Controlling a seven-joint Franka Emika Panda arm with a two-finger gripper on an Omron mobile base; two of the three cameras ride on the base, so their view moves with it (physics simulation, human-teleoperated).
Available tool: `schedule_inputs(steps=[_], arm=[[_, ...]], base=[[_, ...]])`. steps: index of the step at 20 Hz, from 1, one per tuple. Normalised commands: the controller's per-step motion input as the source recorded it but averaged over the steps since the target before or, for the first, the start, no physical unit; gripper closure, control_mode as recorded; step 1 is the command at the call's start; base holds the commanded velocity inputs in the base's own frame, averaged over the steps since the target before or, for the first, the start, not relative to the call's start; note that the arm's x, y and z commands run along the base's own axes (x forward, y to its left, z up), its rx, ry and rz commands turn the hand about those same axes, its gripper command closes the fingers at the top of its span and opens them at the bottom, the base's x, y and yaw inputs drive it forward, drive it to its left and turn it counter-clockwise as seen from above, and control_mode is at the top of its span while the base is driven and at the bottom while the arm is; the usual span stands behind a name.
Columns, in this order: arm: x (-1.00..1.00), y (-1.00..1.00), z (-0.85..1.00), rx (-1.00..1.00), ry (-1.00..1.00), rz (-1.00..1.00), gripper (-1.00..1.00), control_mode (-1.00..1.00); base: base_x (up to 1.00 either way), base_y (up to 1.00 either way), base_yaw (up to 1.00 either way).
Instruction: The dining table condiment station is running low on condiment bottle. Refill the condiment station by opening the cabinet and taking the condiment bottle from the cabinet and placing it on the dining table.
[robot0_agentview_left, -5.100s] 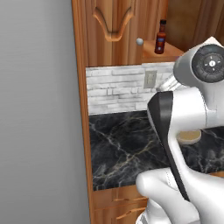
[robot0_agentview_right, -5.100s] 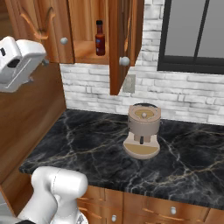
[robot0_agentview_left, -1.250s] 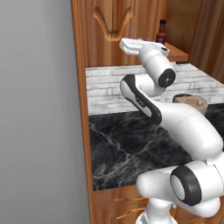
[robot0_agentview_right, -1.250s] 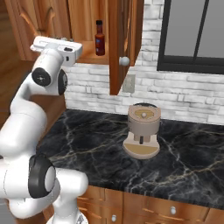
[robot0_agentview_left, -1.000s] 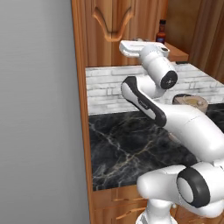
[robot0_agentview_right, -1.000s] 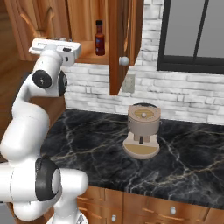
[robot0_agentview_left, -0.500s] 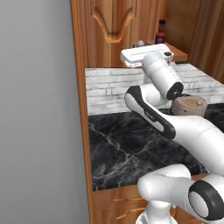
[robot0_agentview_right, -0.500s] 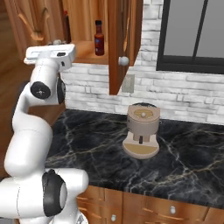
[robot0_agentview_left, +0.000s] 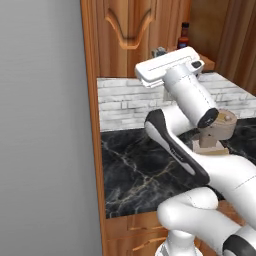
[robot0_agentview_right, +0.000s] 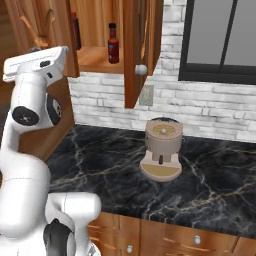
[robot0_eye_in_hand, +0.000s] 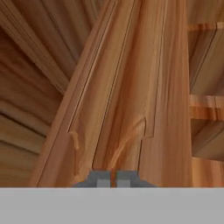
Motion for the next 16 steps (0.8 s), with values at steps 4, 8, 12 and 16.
schedule_inputs(steps=[4,8,12,16], arm=[[-1.0,0.47,0.13,-0.01,0.0,0.0,1.0,-1.0],[-0.77,-0.27,0.01,0.04,0.01,-0.04,-1.0,-1.0],[-0.24,-0.99,0.0,0.22,0.07,0.0,-1.0,-1.0],[0.0,-0.98,-0.19,0.27,0.12,0.0,-1.0,-1.0]], base=[[0.0,0.0,0.0],[0.0,0.0,0.0],[0.0,0.0,0.0],[0.0,0.0,0.0]])
